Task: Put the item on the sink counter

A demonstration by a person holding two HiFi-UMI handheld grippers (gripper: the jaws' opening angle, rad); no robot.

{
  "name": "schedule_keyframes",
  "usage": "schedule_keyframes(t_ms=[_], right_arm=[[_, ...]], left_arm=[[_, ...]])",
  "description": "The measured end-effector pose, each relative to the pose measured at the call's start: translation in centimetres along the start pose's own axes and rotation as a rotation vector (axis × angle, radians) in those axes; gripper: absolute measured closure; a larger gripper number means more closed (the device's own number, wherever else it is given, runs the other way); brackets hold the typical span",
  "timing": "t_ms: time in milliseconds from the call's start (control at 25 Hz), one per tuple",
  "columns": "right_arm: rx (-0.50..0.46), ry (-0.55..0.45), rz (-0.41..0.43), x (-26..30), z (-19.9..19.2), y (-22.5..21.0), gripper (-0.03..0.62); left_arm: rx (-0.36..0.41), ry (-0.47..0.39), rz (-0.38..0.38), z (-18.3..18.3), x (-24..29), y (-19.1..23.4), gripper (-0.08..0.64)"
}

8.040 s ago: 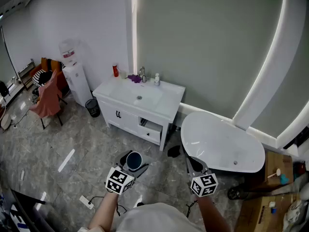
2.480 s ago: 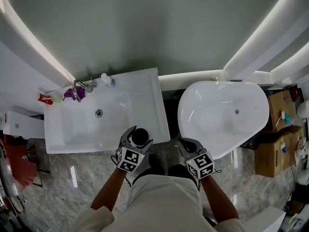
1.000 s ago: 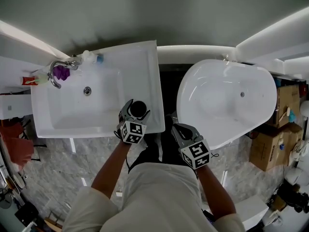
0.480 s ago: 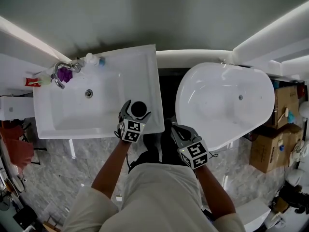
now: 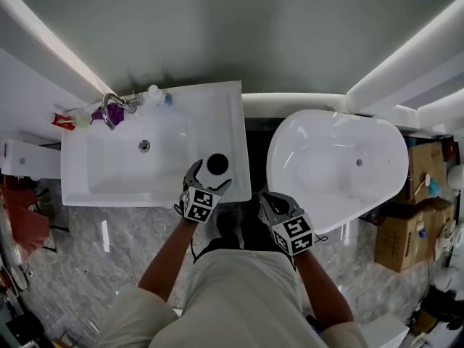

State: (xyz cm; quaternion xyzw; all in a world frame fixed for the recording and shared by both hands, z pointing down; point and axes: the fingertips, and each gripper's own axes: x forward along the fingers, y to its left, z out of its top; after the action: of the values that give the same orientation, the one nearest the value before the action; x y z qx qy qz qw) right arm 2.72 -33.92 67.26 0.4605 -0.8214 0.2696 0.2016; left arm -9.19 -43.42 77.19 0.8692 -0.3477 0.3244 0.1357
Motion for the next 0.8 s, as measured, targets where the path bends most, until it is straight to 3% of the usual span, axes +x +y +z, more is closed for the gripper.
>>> schedule_keyframes(t_ms=[480, 800], right_arm=[[-0.037, -0.084, -0.039, -3.2, 1.0, 4.4, 0.581], [-0.037, -0.126, -0.043, -5.5, 1.1, 5.4, 0.581]], left_arm=[[0.047, -0.092, -0.071, 3.0, -8.5, -2.8, 0.110], [0.008, -0.125, -0.038, 3.5, -12.9, -4.0, 0.287]])
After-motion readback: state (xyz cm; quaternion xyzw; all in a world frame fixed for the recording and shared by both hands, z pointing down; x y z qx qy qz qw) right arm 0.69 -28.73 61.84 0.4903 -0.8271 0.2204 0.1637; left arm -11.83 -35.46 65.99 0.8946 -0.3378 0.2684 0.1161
